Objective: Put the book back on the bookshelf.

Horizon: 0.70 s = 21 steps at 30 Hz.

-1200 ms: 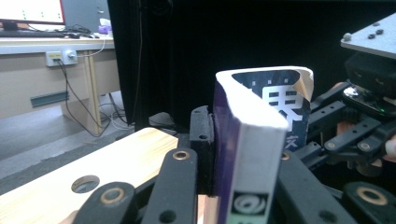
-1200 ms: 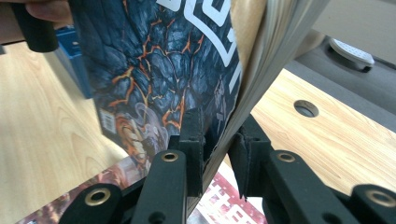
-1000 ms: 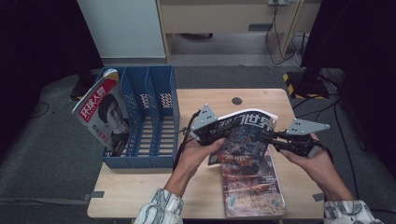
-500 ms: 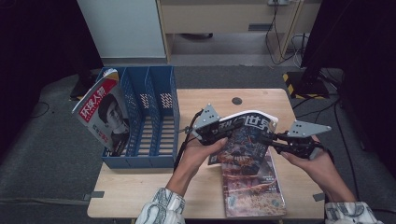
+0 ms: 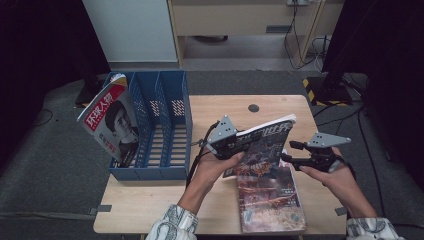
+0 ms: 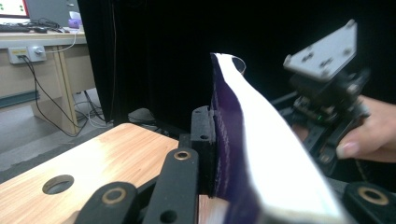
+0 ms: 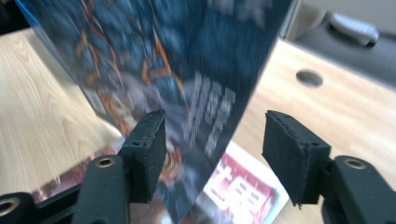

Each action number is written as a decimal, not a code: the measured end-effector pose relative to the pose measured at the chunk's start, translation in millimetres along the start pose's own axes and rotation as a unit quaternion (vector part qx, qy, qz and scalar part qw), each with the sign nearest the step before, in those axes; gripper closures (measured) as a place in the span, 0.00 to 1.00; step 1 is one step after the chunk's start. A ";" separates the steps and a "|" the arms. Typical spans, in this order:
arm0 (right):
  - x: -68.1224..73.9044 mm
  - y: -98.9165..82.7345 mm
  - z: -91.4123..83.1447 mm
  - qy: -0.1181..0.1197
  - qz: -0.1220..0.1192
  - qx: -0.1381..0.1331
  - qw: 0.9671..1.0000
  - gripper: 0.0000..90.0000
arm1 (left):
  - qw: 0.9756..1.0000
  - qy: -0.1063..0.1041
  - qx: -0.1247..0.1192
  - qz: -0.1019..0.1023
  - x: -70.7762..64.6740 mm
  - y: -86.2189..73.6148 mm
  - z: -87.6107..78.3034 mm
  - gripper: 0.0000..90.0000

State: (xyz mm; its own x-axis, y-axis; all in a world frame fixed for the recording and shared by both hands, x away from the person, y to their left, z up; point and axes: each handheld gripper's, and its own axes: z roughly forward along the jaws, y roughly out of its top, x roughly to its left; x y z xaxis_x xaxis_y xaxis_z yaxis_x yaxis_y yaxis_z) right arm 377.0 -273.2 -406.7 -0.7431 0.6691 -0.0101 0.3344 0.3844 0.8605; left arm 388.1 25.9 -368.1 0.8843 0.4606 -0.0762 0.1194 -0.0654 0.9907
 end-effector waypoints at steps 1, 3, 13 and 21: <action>-0.6 -4.6 2.0 0.001 0.004 0.006 1.000 0.41 | 1.000 -0.001 0.000 -0.001 0.1 0.0 0.0 0.89; -1.6 -14.8 6.8 0.000 0.011 0.019 1.000 0.39 | 1.000 0.002 0.000 -0.003 0.7 0.1 -0.4 0.89; 1.9 -51.5 29.8 -0.004 0.037 0.058 0.998 0.23 | 1.000 0.002 -0.002 -0.009 2.0 -0.2 -1.4 0.90; -2.4 -70.9 32.8 -0.045 0.045 0.093 0.994 0.18 | 1.000 0.013 -0.007 -0.021 4.2 -0.3 -4.8 0.90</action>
State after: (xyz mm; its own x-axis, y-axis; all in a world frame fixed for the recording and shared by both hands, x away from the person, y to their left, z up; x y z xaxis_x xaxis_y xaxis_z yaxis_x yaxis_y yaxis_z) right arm 374.1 -281.2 -484.4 -0.6539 0.7565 0.0100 0.5047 0.4264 0.7506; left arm 389.5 32.1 -368.2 0.8664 0.4862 -0.1140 0.1484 -0.0328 0.9884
